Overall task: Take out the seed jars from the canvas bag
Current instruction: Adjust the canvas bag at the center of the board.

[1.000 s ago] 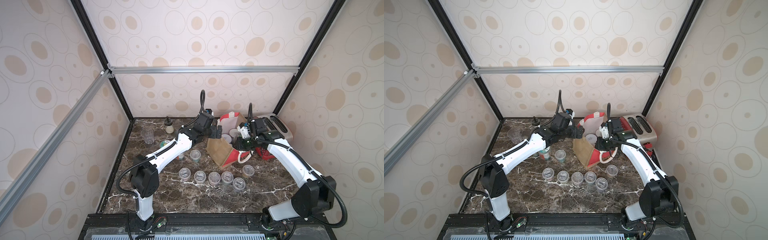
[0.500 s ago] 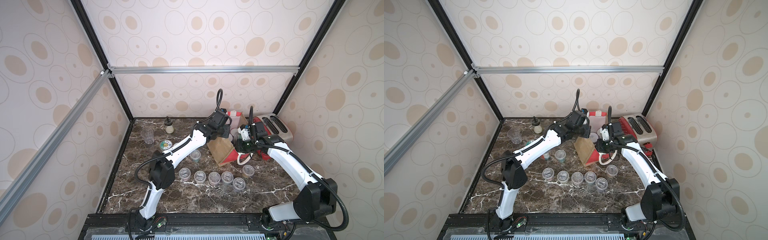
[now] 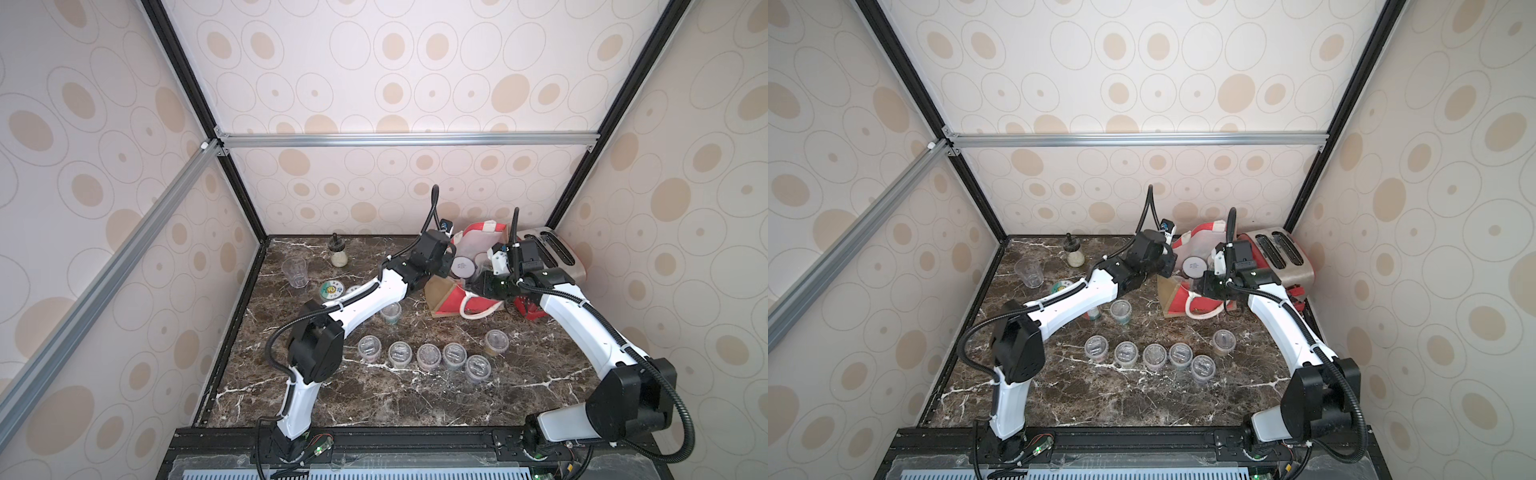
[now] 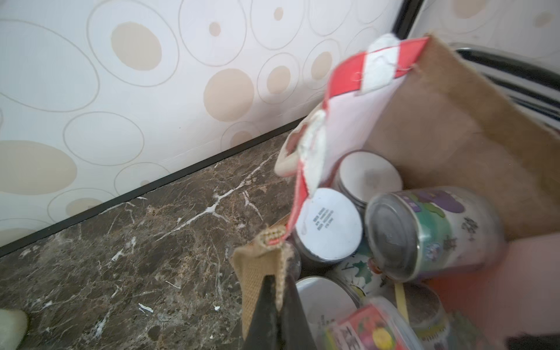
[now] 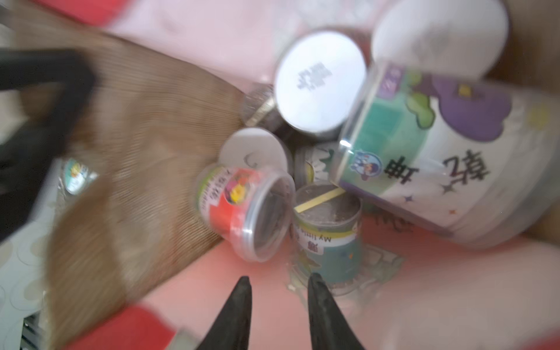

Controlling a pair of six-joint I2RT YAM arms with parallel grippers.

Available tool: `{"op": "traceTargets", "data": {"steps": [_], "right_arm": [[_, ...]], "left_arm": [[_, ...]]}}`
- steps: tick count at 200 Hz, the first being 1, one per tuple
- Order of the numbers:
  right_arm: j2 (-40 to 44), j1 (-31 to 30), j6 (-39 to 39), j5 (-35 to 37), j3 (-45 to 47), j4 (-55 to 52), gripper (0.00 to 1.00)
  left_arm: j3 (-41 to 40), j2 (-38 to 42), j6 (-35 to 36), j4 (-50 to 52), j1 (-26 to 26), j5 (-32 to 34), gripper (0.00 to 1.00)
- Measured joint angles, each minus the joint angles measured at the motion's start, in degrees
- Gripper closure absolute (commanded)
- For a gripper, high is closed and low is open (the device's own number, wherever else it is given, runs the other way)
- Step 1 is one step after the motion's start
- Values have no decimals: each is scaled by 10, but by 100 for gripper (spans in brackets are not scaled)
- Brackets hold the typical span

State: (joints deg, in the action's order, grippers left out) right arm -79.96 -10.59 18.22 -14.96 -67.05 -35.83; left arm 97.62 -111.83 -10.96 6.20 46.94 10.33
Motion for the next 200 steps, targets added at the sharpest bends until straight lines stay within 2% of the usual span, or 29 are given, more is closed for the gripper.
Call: {"op": "traceTargets", "data": {"steps": [18, 42, 120, 200], "right_arm": [[34, 0, 5, -3, 55, 0, 66], [77, 0, 10, -6, 110, 2, 67], [109, 0, 27, 14, 186, 40, 67], [170, 0, 81, 38, 200, 83, 34]], "left_arm": [[-93, 59, 4, -68, 28, 3, 100], [-166, 91, 16, -147, 59, 14, 100], [-222, 94, 58, -256, 112, 59, 100], [-272, 111, 83, -319, 147, 70, 100]]}}
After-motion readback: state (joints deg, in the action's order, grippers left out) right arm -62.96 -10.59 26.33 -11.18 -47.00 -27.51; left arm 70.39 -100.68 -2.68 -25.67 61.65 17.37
